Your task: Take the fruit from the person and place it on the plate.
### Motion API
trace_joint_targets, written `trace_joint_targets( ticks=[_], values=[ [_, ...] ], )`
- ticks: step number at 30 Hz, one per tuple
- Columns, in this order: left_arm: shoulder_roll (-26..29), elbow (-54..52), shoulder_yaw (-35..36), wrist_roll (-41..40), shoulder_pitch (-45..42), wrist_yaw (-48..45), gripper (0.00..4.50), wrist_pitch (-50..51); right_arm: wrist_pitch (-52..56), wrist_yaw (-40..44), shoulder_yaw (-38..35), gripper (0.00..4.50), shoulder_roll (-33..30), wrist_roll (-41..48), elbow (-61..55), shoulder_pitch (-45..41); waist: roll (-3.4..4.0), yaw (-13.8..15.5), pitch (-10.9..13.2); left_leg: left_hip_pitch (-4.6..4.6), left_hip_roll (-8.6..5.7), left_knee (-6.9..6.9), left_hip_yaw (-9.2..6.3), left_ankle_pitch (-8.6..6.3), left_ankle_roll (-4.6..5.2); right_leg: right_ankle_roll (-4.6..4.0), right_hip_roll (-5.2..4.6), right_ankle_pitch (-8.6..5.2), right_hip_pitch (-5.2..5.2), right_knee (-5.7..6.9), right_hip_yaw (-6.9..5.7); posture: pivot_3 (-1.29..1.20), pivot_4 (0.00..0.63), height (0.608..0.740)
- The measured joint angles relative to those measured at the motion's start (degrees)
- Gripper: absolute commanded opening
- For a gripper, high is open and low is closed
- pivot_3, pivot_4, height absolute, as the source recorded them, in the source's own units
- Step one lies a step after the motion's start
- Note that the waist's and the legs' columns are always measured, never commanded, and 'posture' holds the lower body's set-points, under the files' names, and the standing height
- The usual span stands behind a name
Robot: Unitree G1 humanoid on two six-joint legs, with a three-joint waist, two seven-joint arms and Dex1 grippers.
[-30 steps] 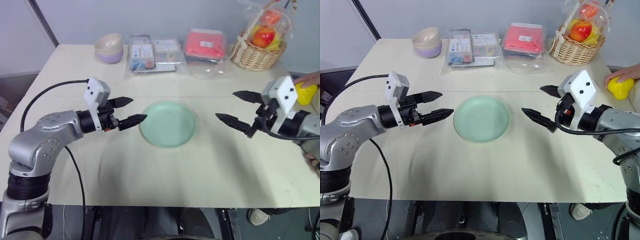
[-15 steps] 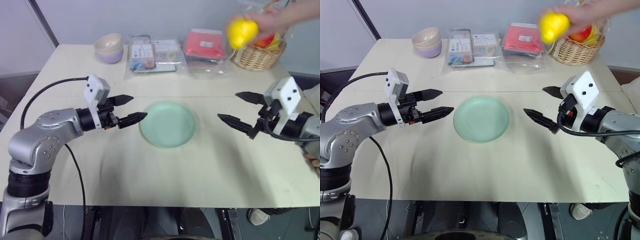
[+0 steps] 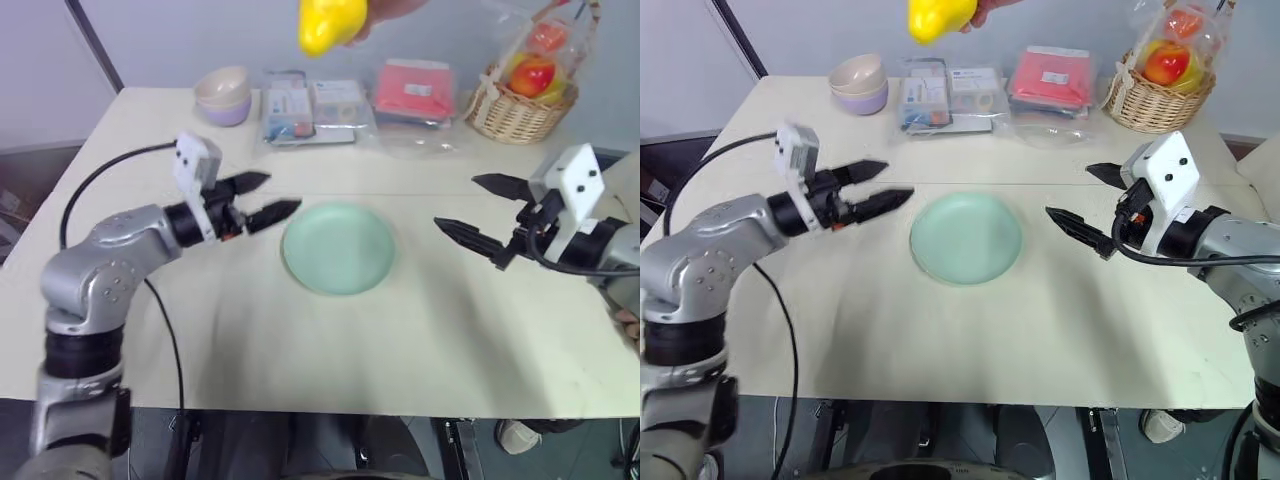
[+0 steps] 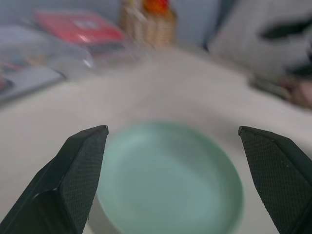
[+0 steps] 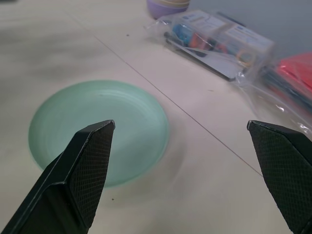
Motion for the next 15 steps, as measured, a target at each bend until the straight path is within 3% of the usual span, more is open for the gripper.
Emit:
trace_joint_targets(
  ticks=[5, 15],
  values=[
    [-6.3, 9.7, 1.6, 2.3, -12.5, 8.9, 4.5, -1.3, -0.2, -0.1, 1.3, 4.45, 0.1, -0.1, 0.3, -1.0, -0.01, -0.3, 0.0, 0.0, -0.01, -0.01, 0.02, 0.11, -0.2, 0.0, 0.02, 0.0, -0.03, 0.01, 0.0, 0.0, 0.15, 0.74],
    [-11.4, 31.4, -0.6, 10.9, -29.5, 9.7, 4.5, -8.2, -1.3, -1.1, 2.2, 4.45, 1.4, -0.7, 0.7, -1.8, -0.02, -0.5, 0.0, -0.02, -0.03, -0.04, 0.04, 0.14, -0.24, 0.01, 0.03, 0.0, -0.08, 0.02, 0.0, 0.0, 0.15, 0.74]
  ],
)
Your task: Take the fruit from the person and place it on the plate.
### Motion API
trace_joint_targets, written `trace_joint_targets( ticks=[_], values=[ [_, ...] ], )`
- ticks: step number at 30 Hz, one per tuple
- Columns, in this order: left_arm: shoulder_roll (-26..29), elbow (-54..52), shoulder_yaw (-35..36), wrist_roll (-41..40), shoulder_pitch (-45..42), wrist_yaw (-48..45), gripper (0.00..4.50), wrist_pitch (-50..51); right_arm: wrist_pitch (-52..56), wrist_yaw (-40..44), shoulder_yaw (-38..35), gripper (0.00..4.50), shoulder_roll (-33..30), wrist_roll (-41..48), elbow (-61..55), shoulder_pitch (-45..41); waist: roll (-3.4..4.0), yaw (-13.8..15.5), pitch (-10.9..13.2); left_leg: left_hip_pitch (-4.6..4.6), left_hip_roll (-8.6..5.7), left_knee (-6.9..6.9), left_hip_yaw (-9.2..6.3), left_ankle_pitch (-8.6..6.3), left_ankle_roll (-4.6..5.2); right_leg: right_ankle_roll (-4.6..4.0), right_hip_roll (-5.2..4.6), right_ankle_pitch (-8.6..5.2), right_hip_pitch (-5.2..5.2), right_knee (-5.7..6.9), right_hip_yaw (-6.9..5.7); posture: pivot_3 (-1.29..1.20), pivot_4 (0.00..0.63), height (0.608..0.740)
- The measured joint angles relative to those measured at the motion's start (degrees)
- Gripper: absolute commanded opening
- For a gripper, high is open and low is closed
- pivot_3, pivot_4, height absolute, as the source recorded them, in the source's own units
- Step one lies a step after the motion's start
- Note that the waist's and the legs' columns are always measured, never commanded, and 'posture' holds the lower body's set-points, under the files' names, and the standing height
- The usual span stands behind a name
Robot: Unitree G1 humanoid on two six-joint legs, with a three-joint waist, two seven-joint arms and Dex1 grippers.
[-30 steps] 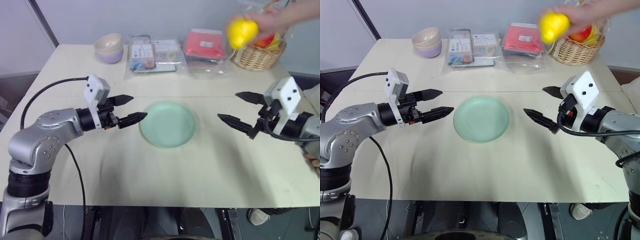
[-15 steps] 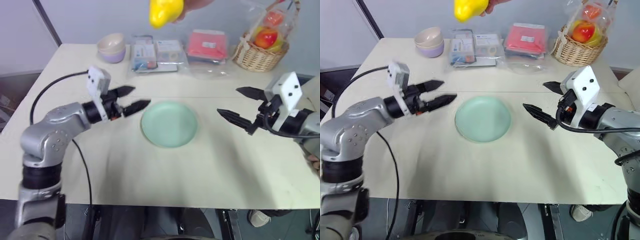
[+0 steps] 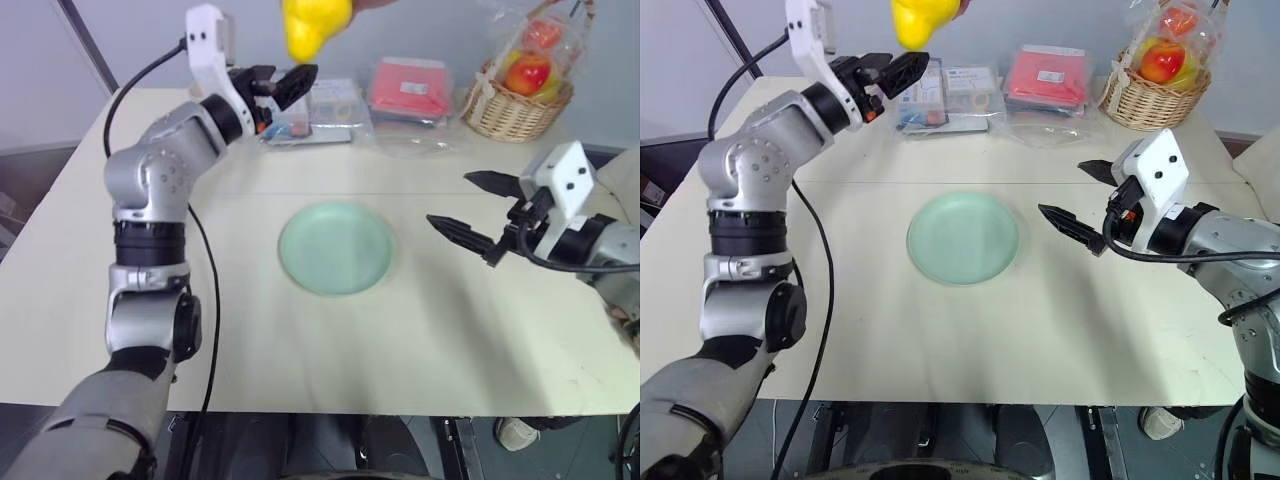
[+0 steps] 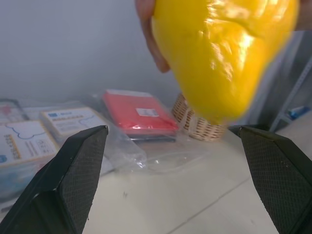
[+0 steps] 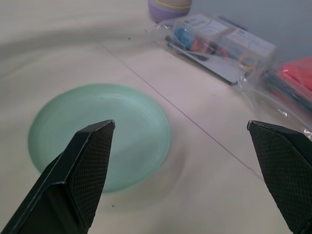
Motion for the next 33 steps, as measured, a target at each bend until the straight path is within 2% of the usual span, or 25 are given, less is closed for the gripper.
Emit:
trace_joint_targets(
  ticks=[7, 20, 23, 27, 28, 33],
  values=[
    [-0.1, 7.3, -1.7, 4.2, -3.9, -5.5, 4.5, -4.3, -0.4, -0.8, -0.1, 4.45, 0.6, -0.3, -0.2, 0.3, 0.0, 0.0, 0.0, -0.02, 0.0, -0.01, 0.0, 0.01, -0.02, 0.0, 0.0, 0.0, -0.04, 0.01, 0.01, 0.0, 0.15, 0.74],
    [-0.6, 11.1, -1.6, 7.7, -8.5, -10.1, 4.5, -8.7, -1.4, -1.4, -0.1, 4.45, 0.8, -0.7, -0.9, 1.0, 0.0, -0.1, 0.0, -0.04, 0.0, 0.0, 0.0, 0.01, -0.02, 0.0, 0.0, 0.0, -0.06, 0.02, 0.01, 0.0, 0.15, 0.74],
    [-0.7, 11.6, -1.6, 8.1, -8.5, -10.3, 3.63, -9.1, -1.6, -1.4, -0.1, 4.5, 0.8, -1.1, -0.9, 1.1, 0.0, 0.0, 0.0, -0.04, 0.0, 0.0, -0.01, 0.01, -0.02, 0.0, 0.0, 0.0, -0.06, 0.02, 0.01, 0.0, 0.15, 0.74],
    [-1.0, 12.1, -1.5, 8.7, -8.4, -10.4, 1.73, -9.1, -1.7, -1.4, -0.2, 4.5, 0.8, -1.6, -0.9, 1.8, 0.0, 0.0, 0.0, -0.07, 0.0, 0.01, -0.01, 0.01, -0.02, 0.0, 0.0, 0.0, -0.08, 0.02, 0.01, 0.0, 0.15, 0.74],
    [-1.0, 12.1, -1.4, 8.7, -8.4, -10.4, 1.58, -9.1, -1.7, -1.4, -0.2, 4.5, 0.8, -1.7, -0.9, 1.8, 0.0, 0.0, 0.0, -0.07, 0.0, 0.01, 0.0, 0.01, -0.02, 0.0, -0.01, 0.0, -0.08, 0.02, 0.01, 0.0, 0.15, 0.74],
    [-1.1, 12.3, -1.4, 8.8, -8.4, -10.1, 1.57, -9.1, -1.7, -1.2, -0.2, 4.5, 0.8, -1.7, -0.9, 2.0, 0.0, 0.0, 0.0, -0.07, 0.0, 0.01, 0.0, 0.01, -0.02, 0.0, -0.01, 0.0, -0.08, 0.04, 0.01, 0.0, 0.15, 0.74]
  ],
)
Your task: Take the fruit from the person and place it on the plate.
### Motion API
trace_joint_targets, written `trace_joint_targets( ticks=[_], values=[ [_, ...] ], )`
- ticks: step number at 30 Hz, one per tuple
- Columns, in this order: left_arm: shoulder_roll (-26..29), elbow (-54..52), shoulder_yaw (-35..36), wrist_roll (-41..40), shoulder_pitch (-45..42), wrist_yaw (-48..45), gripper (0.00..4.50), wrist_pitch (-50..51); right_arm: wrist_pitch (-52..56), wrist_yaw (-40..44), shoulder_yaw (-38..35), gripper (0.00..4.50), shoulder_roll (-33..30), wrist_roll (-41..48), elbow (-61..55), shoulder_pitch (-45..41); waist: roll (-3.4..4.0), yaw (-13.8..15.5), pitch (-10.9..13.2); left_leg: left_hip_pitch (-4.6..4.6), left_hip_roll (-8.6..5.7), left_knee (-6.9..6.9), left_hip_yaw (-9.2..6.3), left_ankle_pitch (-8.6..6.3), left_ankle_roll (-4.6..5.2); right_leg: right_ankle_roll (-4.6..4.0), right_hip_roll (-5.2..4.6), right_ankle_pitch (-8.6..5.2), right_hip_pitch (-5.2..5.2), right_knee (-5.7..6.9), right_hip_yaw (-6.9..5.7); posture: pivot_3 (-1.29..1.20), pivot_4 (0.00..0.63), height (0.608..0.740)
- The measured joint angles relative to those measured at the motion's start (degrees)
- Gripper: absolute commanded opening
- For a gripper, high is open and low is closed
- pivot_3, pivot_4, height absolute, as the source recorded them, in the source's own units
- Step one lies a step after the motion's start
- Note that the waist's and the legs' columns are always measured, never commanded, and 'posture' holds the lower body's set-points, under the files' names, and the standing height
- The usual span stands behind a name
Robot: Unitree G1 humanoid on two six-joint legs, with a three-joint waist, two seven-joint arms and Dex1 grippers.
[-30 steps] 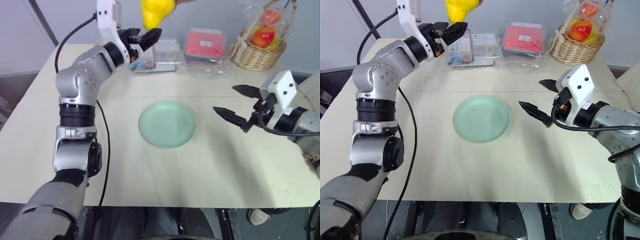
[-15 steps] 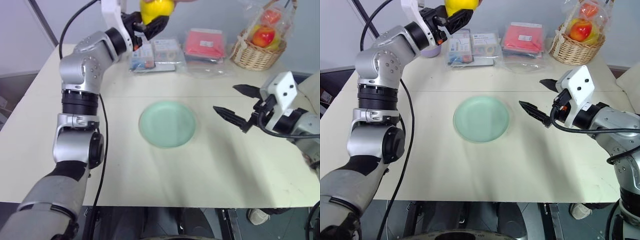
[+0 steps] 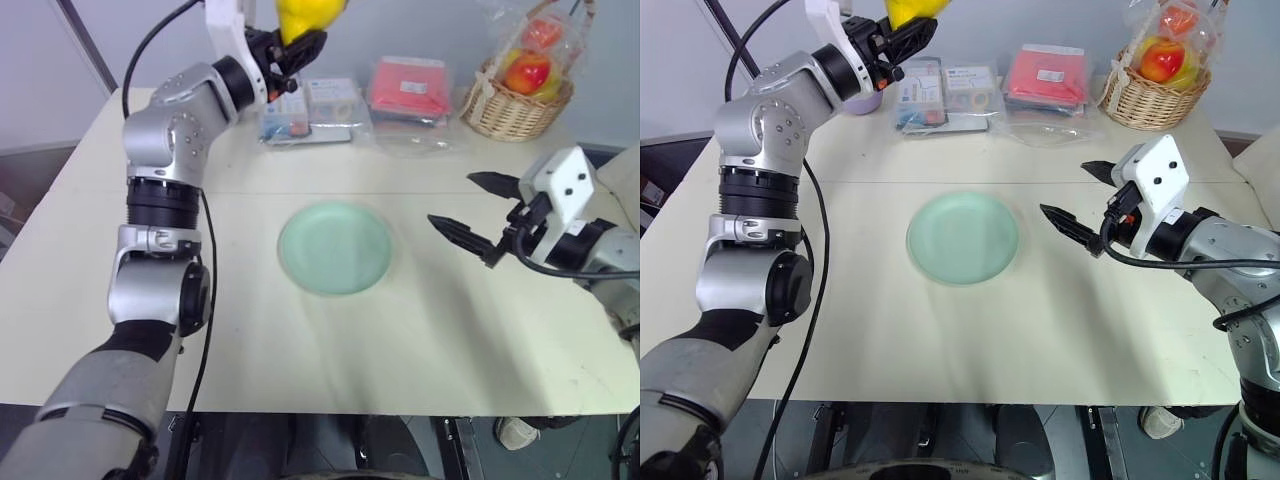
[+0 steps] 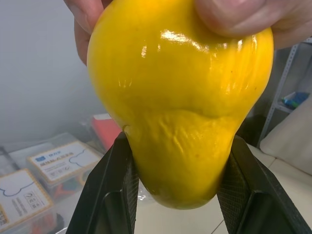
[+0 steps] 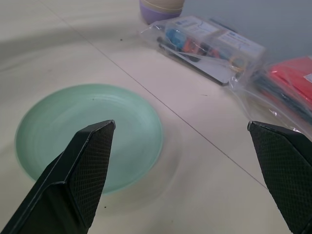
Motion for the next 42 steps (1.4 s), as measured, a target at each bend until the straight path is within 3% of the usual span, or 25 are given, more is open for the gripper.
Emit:
trace_joint_targets(
  ticks=[10, 19, 25, 42],
  values=[
    [0.0, -0.8, -0.7, 0.0, 0.6, -2.6, 1.57, 1.5, 0.0, 0.0, -0.2, 4.5, 0.0, 0.1, -0.1, 0.8, 0.0, 0.0, 0.0, 0.0, 0.0, 0.0, 0.0, 0.0, 0.0, 0.0, 0.0, 0.0, 0.0, 0.01, 0.0, 0.0, 0.15, 0.74],
    [-0.8, -5.0, -12.1, 2.6, 12.6, -10.0, 1.57, 9.2, 0.6, -1.0, -0.9, 4.5, 0.3, 0.1, -2.0, 3.0, 0.02, -0.1, 0.0, -0.03, 0.0, 0.02, 0.0, 0.0, 0.0, 0.0, 0.01, 0.0, -0.04, 0.05, 0.01, 0.0, 0.15, 0.74],
    [3.1, -9.7, -20.0, 5.4, 17.2, -17.5, 1.57, 11.0, 1.9, -3.3, -1.0, 4.5, 2.5, 1.2, -5.3, 6.1, 0.03, 0.0, 0.0, -0.03, 0.01, 0.04, 0.0, 0.0, 0.0, 0.0, 0.01, 0.0, -0.02, 0.05, 0.02, 0.0, 0.15, 0.74],
    [7.4, -12.2, -27.2, 10.0, 21.6, -25.7, 1.57, 14.9, 4.4, -9.6, -2.3, 4.5, 5.3, 4.1, -12.5, 11.8, 0.03, -0.1, 0.0, -0.02, 0.02, 0.05, -0.01, -0.07, 0.14, 0.0, 0.03, 0.0, 0.0, 0.05, 0.02, 0.0, 0.15, 0.74]
  ],
)
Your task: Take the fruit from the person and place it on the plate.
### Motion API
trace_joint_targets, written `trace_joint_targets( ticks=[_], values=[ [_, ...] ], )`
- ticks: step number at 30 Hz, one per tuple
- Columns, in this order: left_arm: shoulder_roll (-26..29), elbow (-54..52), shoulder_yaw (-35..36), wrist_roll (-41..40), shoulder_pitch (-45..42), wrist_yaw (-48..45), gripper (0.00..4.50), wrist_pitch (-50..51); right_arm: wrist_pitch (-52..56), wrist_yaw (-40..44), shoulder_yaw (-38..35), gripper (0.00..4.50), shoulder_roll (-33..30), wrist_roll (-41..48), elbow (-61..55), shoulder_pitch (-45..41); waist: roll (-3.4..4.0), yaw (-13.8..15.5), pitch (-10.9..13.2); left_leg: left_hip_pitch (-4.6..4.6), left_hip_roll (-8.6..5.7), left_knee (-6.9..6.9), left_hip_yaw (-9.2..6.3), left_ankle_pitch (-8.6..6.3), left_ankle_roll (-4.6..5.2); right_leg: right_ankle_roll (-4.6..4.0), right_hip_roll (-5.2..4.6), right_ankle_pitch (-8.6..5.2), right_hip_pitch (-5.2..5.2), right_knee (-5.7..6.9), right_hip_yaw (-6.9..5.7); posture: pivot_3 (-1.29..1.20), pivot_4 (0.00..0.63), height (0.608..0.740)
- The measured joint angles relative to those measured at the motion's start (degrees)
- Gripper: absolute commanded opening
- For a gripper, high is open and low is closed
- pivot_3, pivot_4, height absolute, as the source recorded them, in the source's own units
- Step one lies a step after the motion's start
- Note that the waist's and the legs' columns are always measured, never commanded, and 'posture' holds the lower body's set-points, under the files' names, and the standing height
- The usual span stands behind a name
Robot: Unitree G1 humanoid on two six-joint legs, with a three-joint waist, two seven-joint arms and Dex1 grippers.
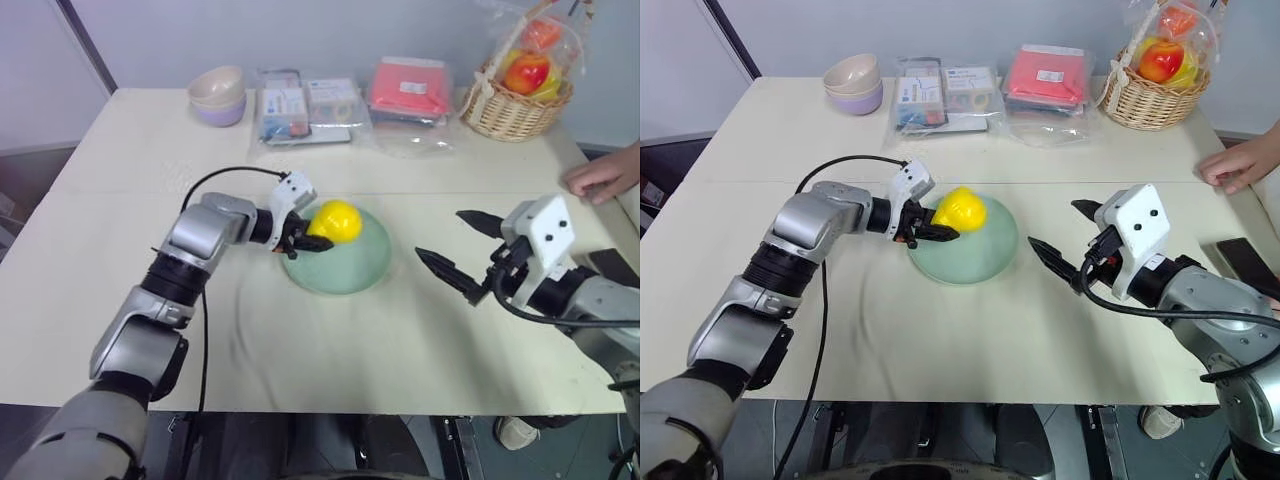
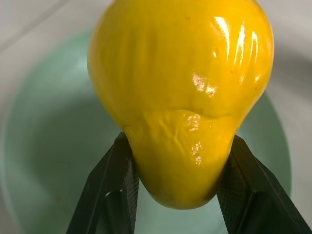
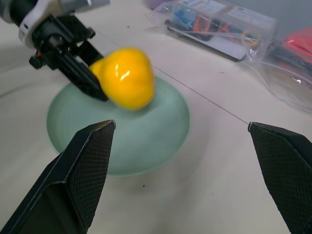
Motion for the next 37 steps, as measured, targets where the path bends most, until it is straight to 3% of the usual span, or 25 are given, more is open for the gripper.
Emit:
trace_joint_targets(
  ticks=[6, 15, 23, 29, 37],
  values=[
    [1.1, -0.5, -0.1, 0.5, 1.1, -1.2, 4.37, 0.3, 0.0, -0.7, 0.0, 4.5, 0.0, 0.4, 0.0, 0.3, 0.0, 0.1, 0.0, 0.0, -0.01, 0.02, -0.01, -0.01, 0.02, 0.0, -0.01, 0.0, 0.02, 0.0, 0.0, 0.0, 0.15, 0.74],
    [1.3, -3.9, 3.3, -1.3, 1.1, -0.6, 4.45, 2.7, 0.0, -0.9, 0.0, 4.5, -0.1, 0.5, 0.0, 0.2, 0.0, -0.1, 0.0, 0.0, 0.01, 0.01, -0.01, -0.06, 0.1, 0.0, 0.01, 0.0, -0.01, 0.03, 0.0, 0.0, 0.15, 0.74],
    [13.2, -21.9, 16.8, -11.5, 3.1, -0.5, 4.45, 16.2, -0.1, 3.2, -0.3, 4.5, -3.0, 0.5, 0.2, 1.6, 0.03, -0.2, 0.0, 0.06, 0.04, -0.01, -0.01, -0.07, 0.11, 0.0, 0.02, 0.0, 0.04, 0.02, 0.01, 0.0, 0.15, 0.74],
    [18.5, -31.2, 23.9, -16.8, 8.5, 3.1, 4.45, 23.8, -2.0, 7.7, -0.3, 4.5, -5.5, -0.4, 4.0, 1.5, 0.01, 0.0, 0.0, 0.11, 0.03, 0.01, -0.02, -0.09, 0.15, 0.0, 0.01, 0.0, 0.13, 0.0, 0.0, 0.0, 0.15, 0.74],
    [22.4, -38.0, 30.6, -21.1, 14.4, 7.3, 4.45, 25.3, -4.4, 12.5, -0.6, 4.5, -7.0, -1.8, 8.7, 1.2, 0.01, 0.0, 0.0, 0.14, 0.04, -0.02, 0.0, -0.09, 0.15, -0.01, 0.0, 0.0, 0.13, -0.01, 0.01, 0.0, 0.15, 0.74]
  ],
)
